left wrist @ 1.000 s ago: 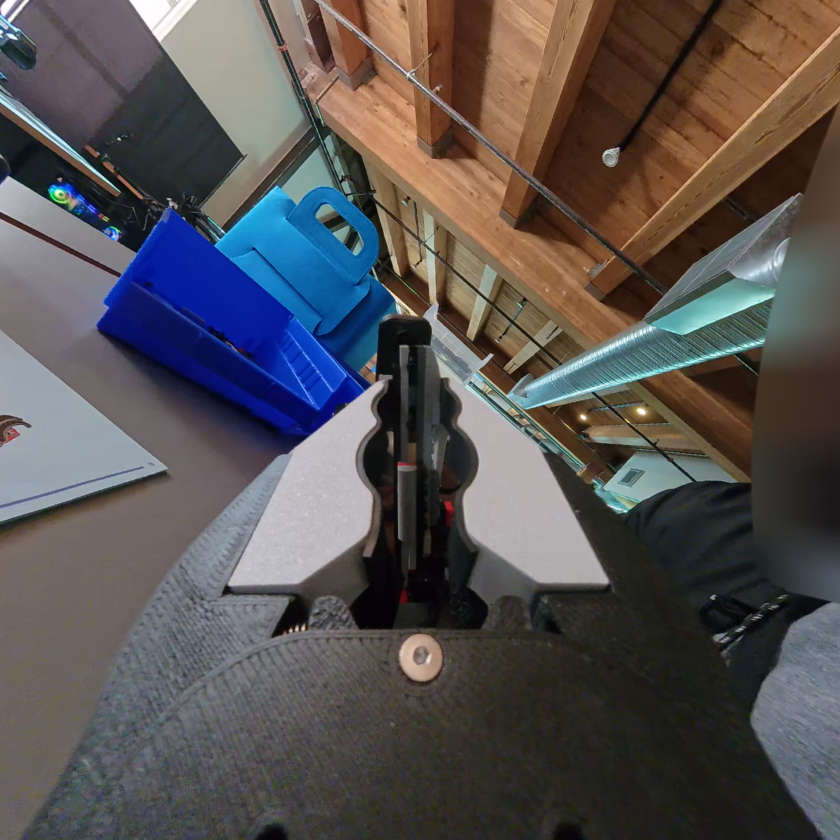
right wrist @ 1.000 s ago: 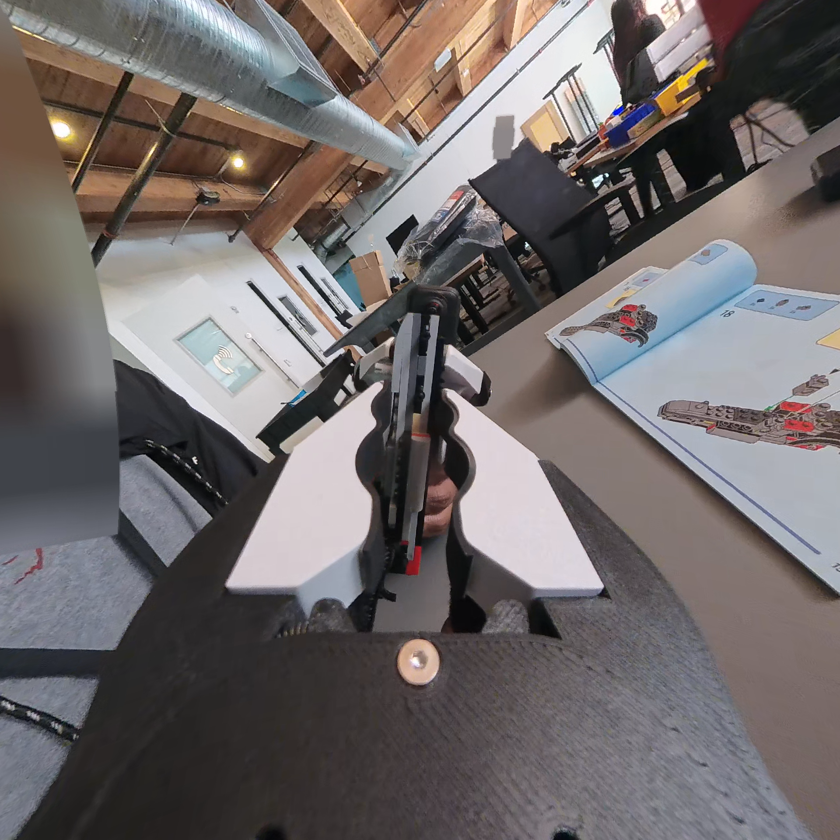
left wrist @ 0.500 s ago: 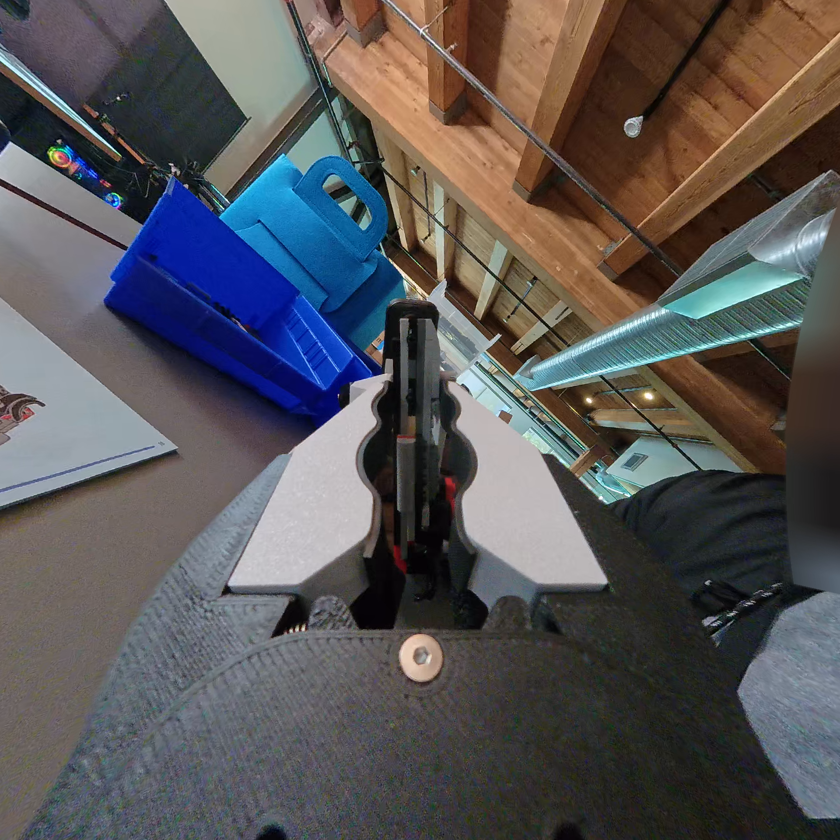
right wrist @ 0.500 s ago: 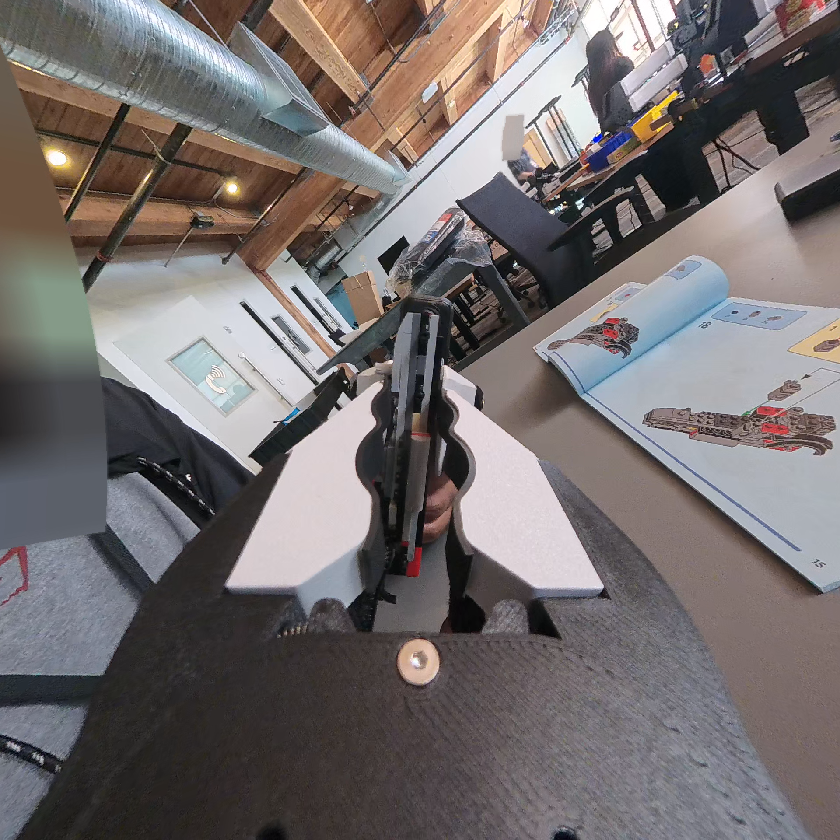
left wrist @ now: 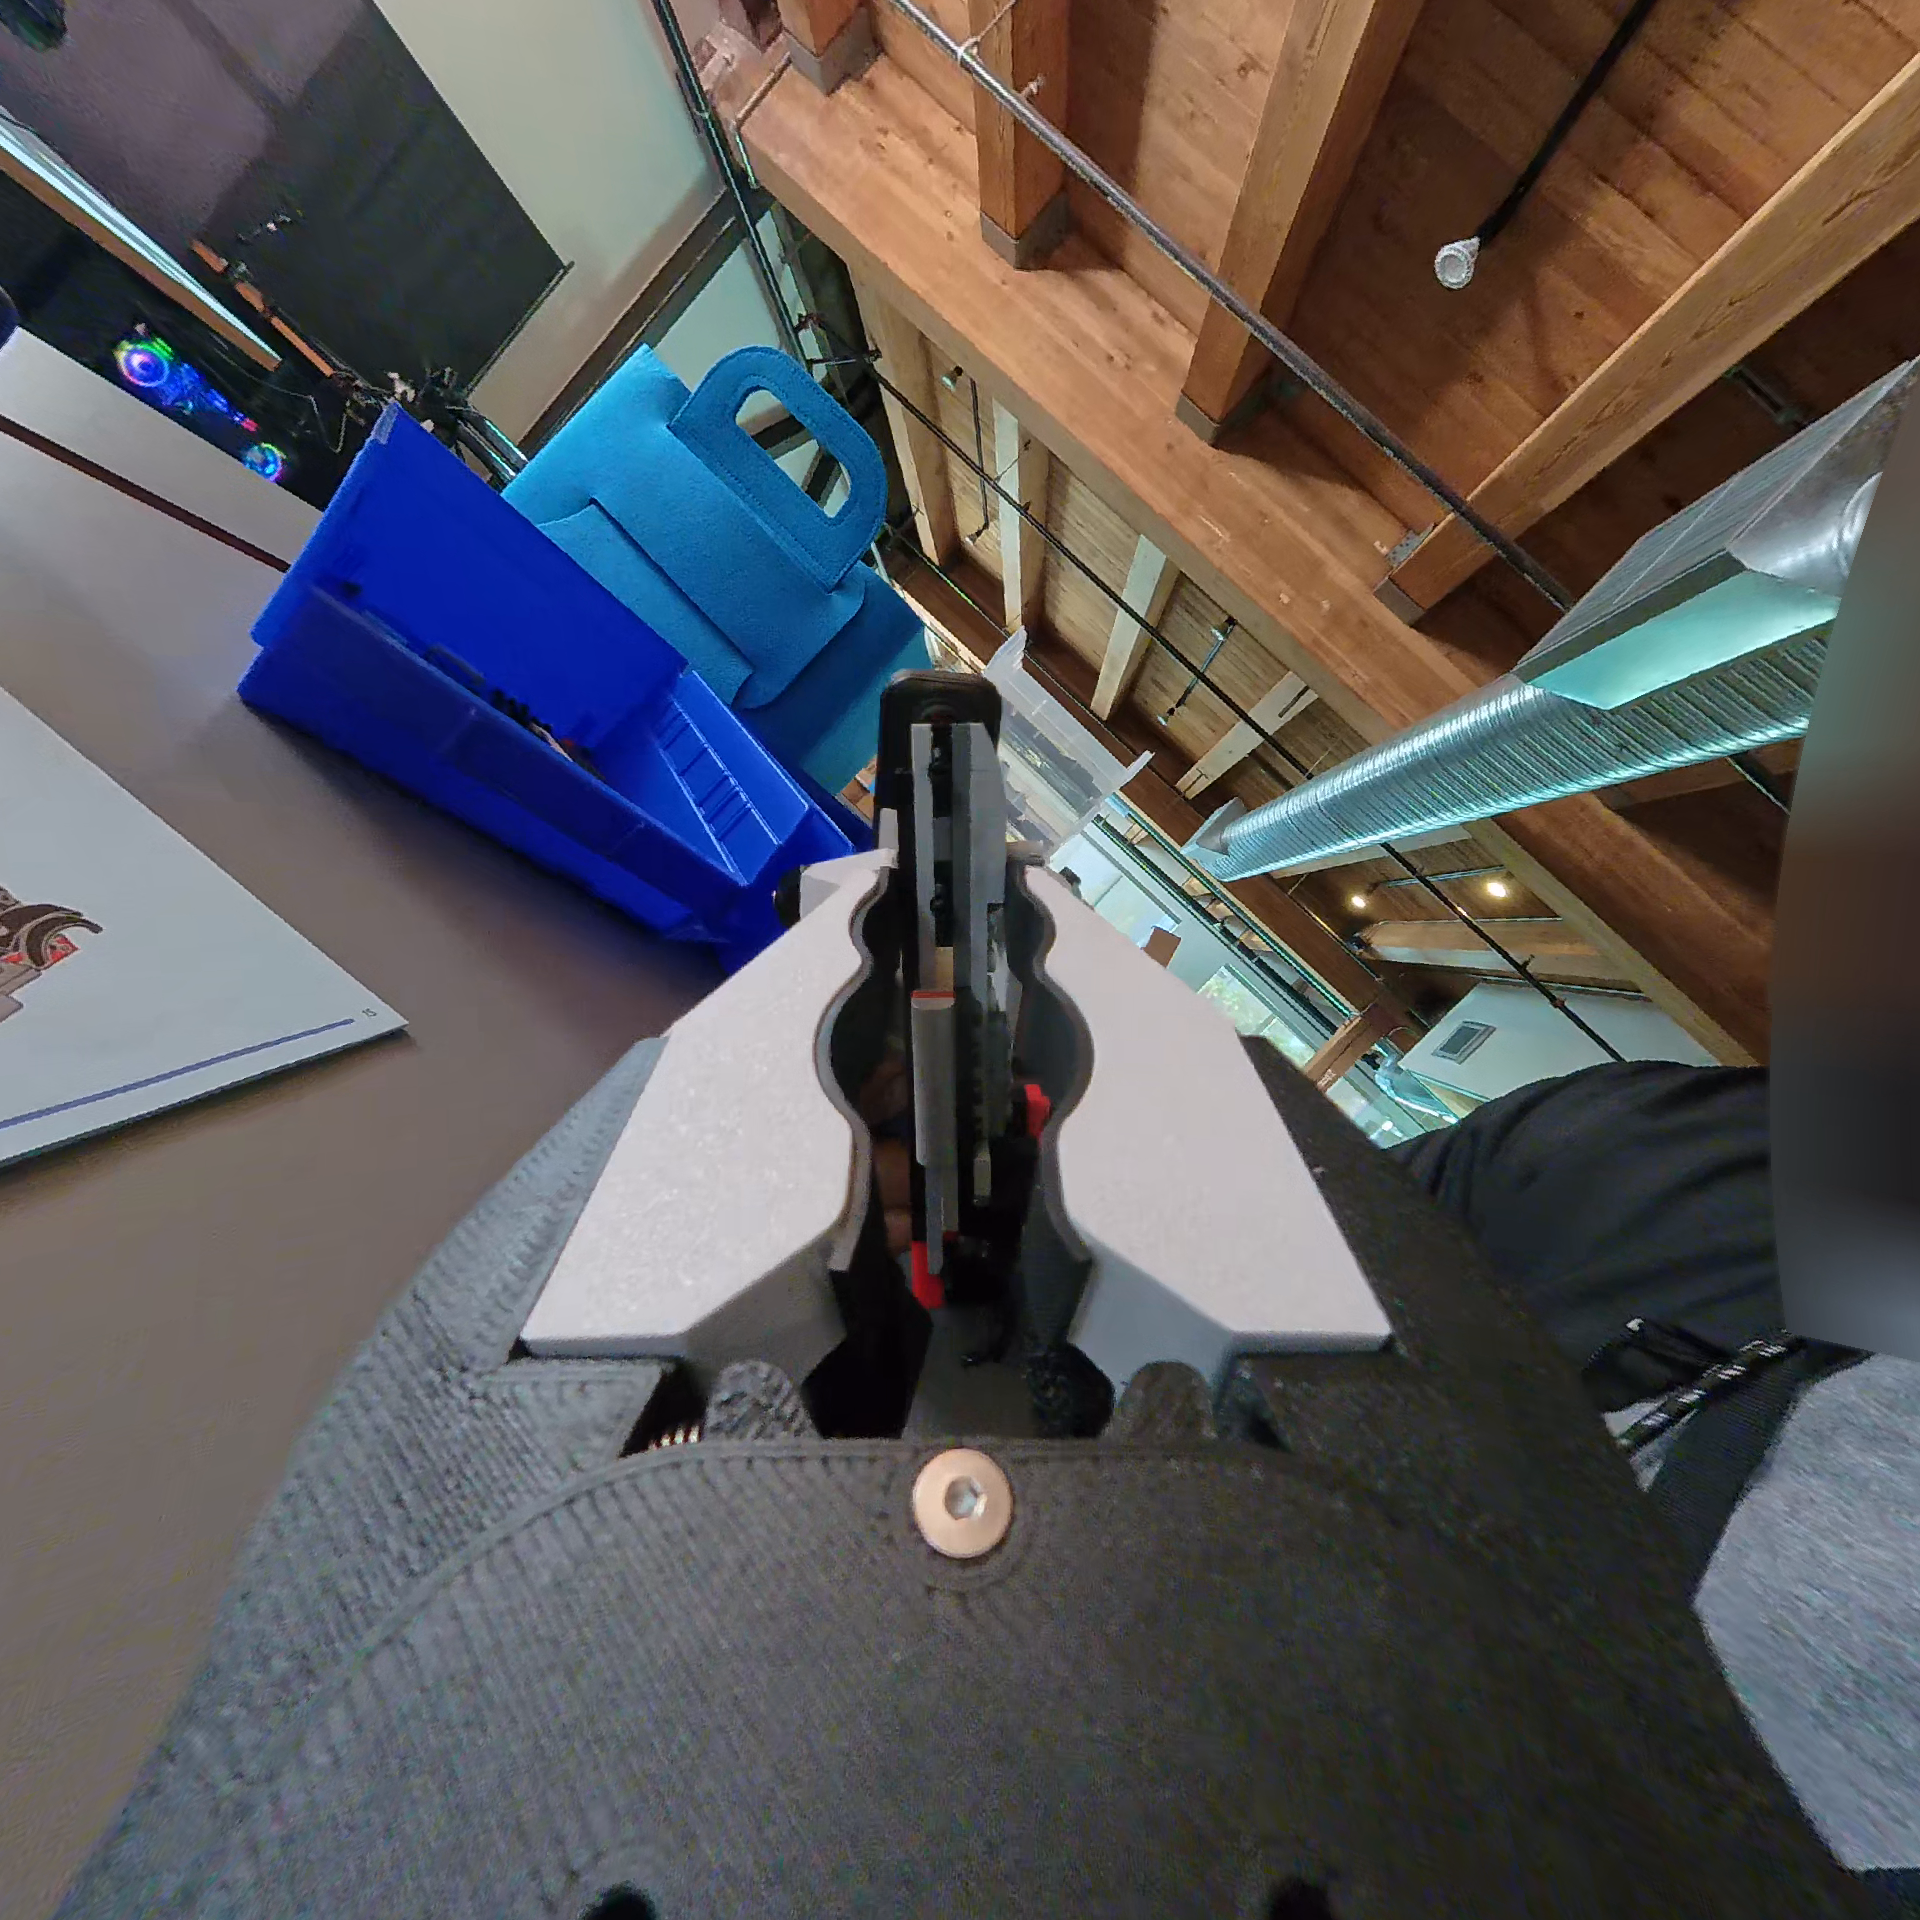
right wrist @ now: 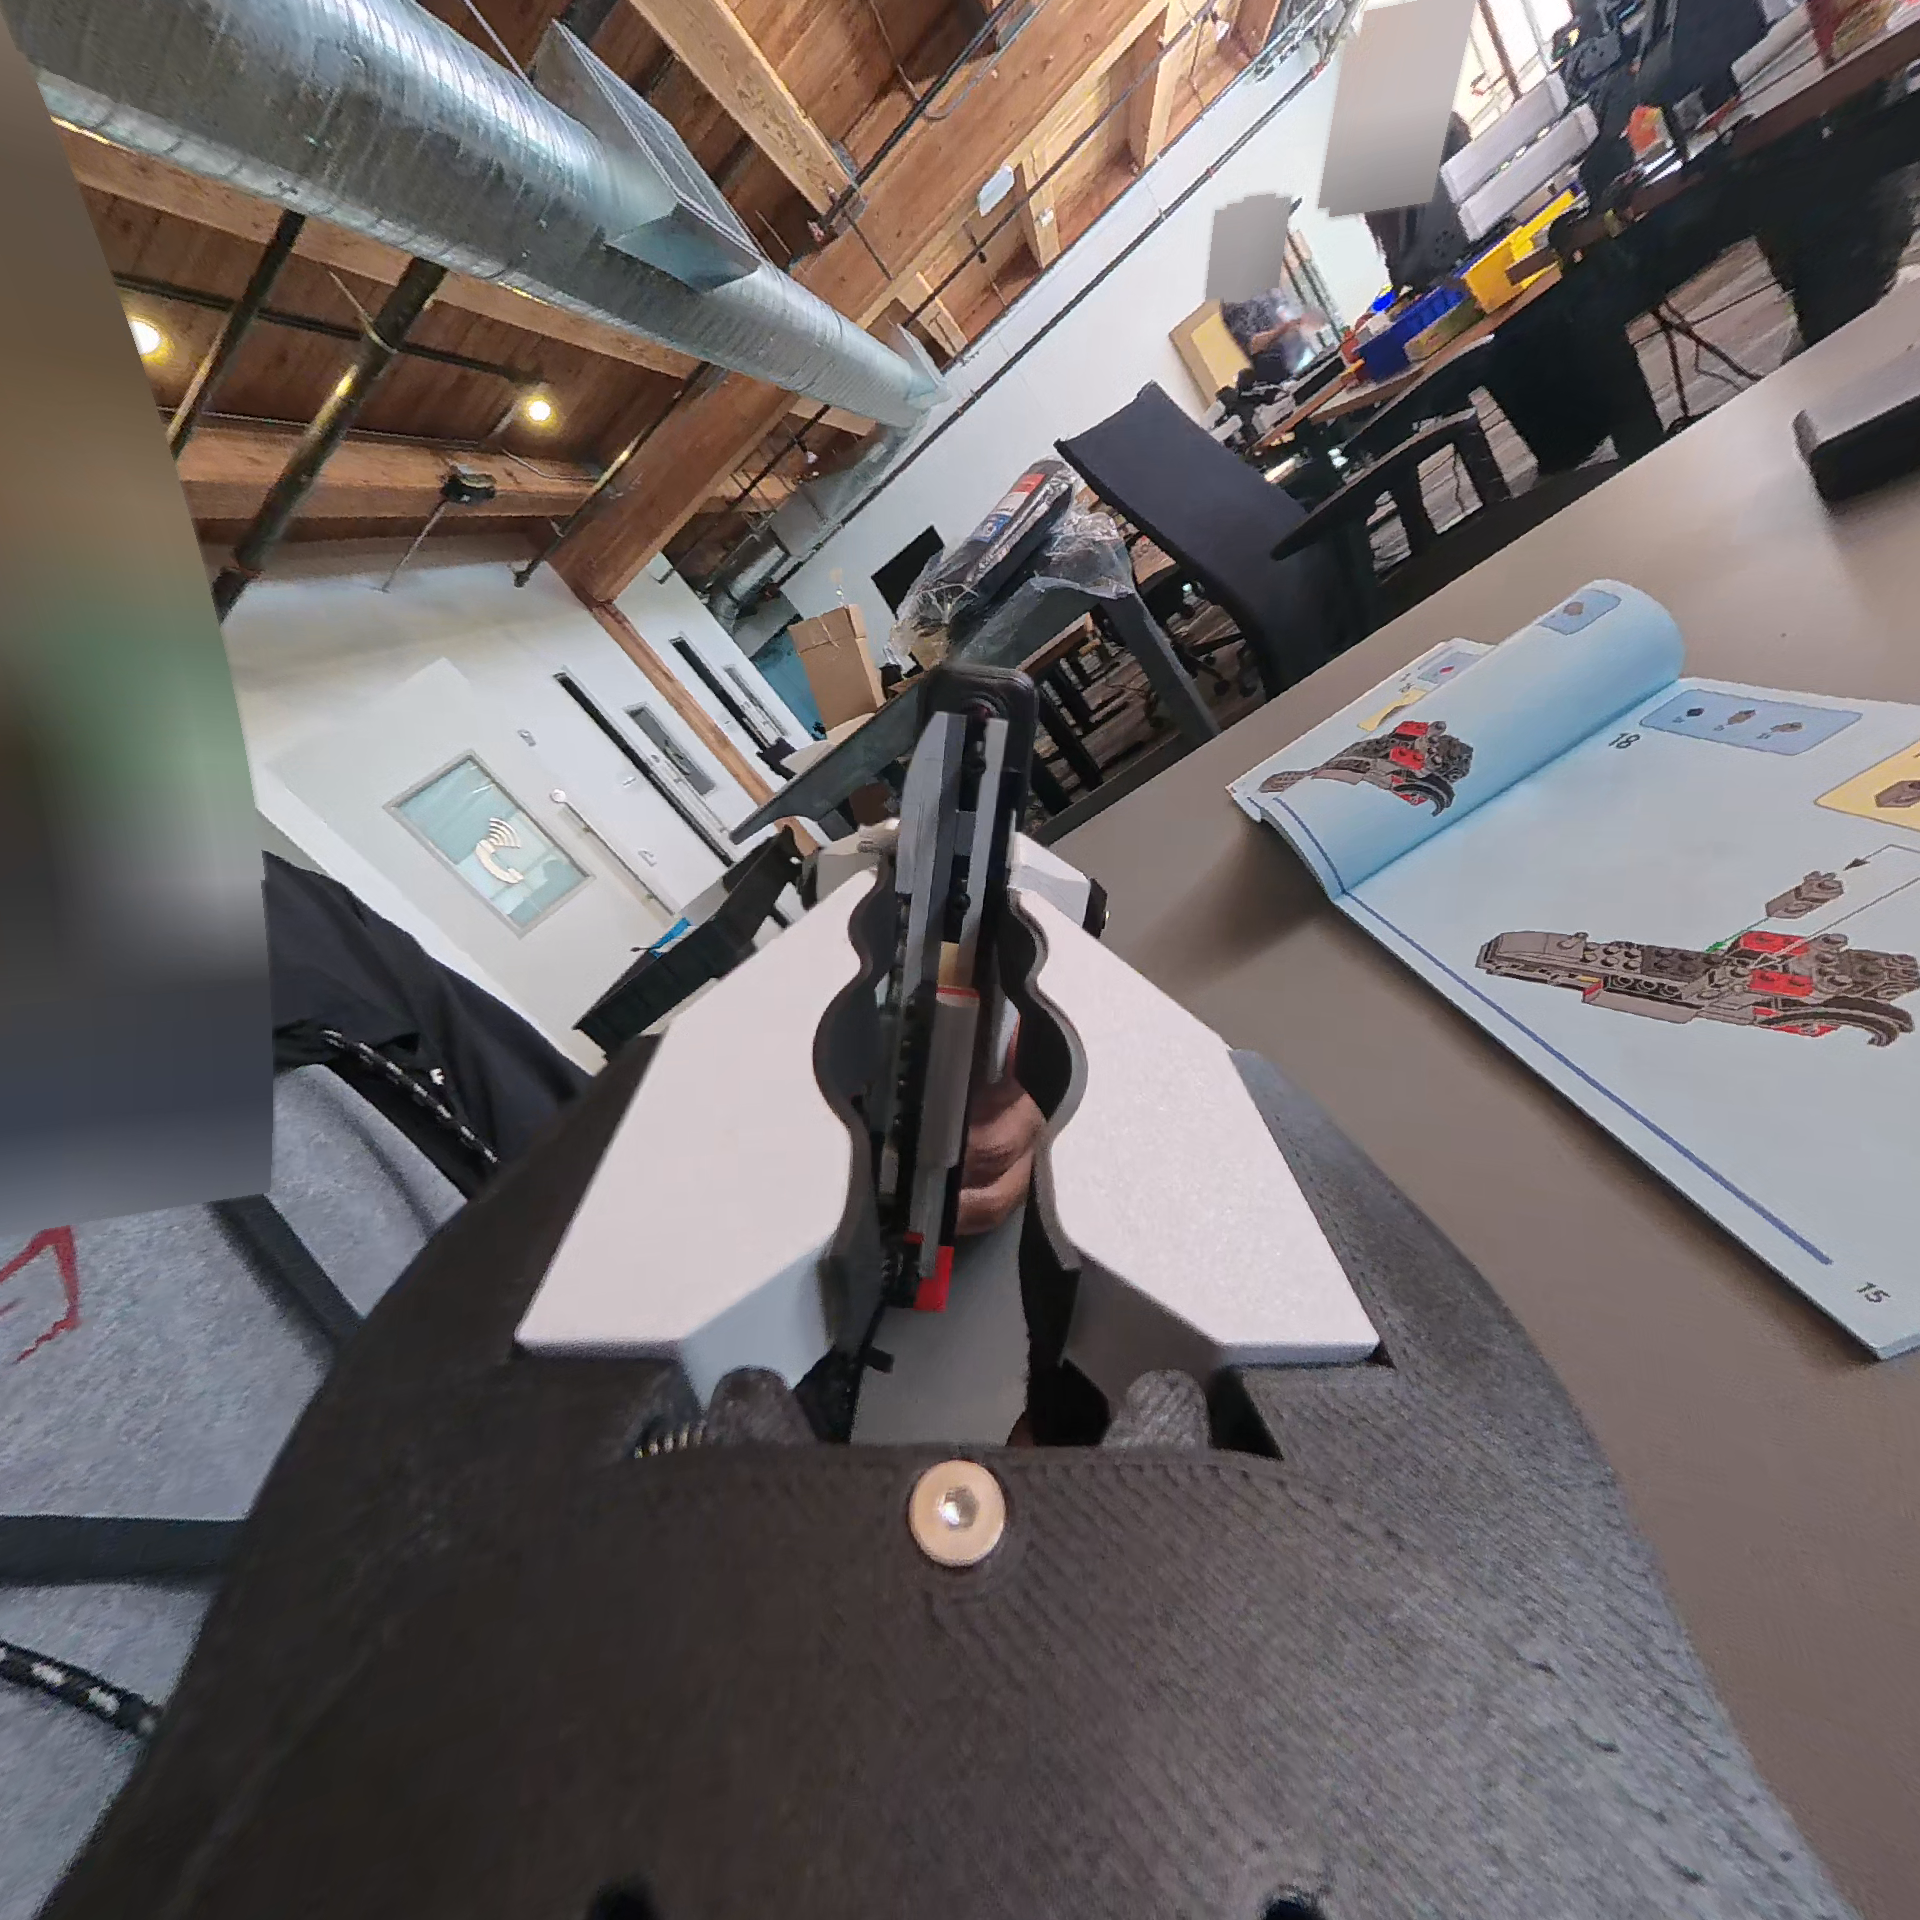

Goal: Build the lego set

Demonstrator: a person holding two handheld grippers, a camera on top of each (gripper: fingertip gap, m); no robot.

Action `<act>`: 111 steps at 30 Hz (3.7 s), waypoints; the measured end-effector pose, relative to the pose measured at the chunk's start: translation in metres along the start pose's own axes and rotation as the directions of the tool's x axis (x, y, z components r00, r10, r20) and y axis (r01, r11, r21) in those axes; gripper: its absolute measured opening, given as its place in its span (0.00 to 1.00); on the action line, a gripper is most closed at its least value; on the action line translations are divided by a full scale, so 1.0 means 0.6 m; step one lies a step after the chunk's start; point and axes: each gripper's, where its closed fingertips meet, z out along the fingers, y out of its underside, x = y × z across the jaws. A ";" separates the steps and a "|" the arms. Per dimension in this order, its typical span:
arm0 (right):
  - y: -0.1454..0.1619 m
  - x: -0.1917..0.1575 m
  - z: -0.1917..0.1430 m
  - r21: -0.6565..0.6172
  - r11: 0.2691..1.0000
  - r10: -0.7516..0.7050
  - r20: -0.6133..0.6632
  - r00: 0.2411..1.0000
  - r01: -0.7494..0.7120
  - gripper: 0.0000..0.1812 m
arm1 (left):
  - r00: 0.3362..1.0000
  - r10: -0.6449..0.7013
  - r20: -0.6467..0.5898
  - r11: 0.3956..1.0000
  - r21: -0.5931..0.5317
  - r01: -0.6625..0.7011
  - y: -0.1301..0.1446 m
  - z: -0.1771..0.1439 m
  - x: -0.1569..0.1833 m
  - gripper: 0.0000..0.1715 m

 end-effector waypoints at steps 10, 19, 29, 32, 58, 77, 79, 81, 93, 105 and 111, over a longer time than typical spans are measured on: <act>-0.023 -0.004 -0.007 0.076 0.997 0.026 0.027 0.999 -0.028 0.12 | 1.000 -0.003 -0.016 1.000 -0.004 0.003 0.001 -0.001 0.004 0.11; -0.014 0.001 0.002 0.046 0.999 0.019 0.007 1.000 -0.020 0.14 | 1.000 0.007 -0.009 1.000 -0.019 -0.007 0.006 0.001 0.003 0.11; -0.013 0.000 0.005 0.052 0.999 -0.016 -0.004 1.000 0.016 0.11 | 1.000 0.012 -0.006 1.000 -0.019 -0.012 0.006 0.001 0.003 0.11; -0.013 0.001 0.004 0.052 0.999 -0.011 -0.004 1.000 0.012 0.11 | 1.000 0.010 -0.003 1.000 -0.020 -0.010 0.006 0.002 0.002 0.11; 0.053 0.124 -0.032 -0.250 0.968 -0.088 -0.412 0.907 -0.020 0.22 | 0.833 -0.041 0.552 0.974 -0.163 0.156 0.061 -0.081 -0.108 0.12; 0.055 0.129 -0.052 -0.283 0.959 -0.111 -0.429 0.896 -0.016 0.22 | 0.834 0.087 0.545 0.964 -0.256 0.067 0.020 -0.132 -0.118 0.15; 0.063 0.125 -0.053 -0.316 0.948 -0.120 -0.432 0.894 -0.026 0.24 | 0.808 0.130 0.574 0.970 -0.244 0.017 -0.003 -0.155 -0.124 0.15; 0.071 0.112 -0.054 -0.310 0.950 -0.099 -0.430 0.897 -0.044 0.26 | 0.778 0.154 0.609 0.974 -0.225 -0.017 -0.027 -0.180 -0.131 0.15; 0.142 0.066 -0.042 -0.456 0.882 -0.374 -0.526 0.764 0.118 0.24 | 0.824 0.103 0.558 0.979 -0.201 0.014 -0.039 -0.197 -0.130 0.15; 0.132 0.092 -0.041 -0.631 0.746 -0.592 -0.482 0.646 0.213 0.08 | 0.856 0.081 0.510 0.991 -0.133 -0.015 -0.052 -0.206 -0.106 0.15; 0.106 0.117 -0.063 -0.745 0.623 -0.723 -0.430 0.541 0.239 0.08 | 0.867 0.049 0.495 0.996 -0.091 -0.004 -0.061 -0.212 -0.101 0.15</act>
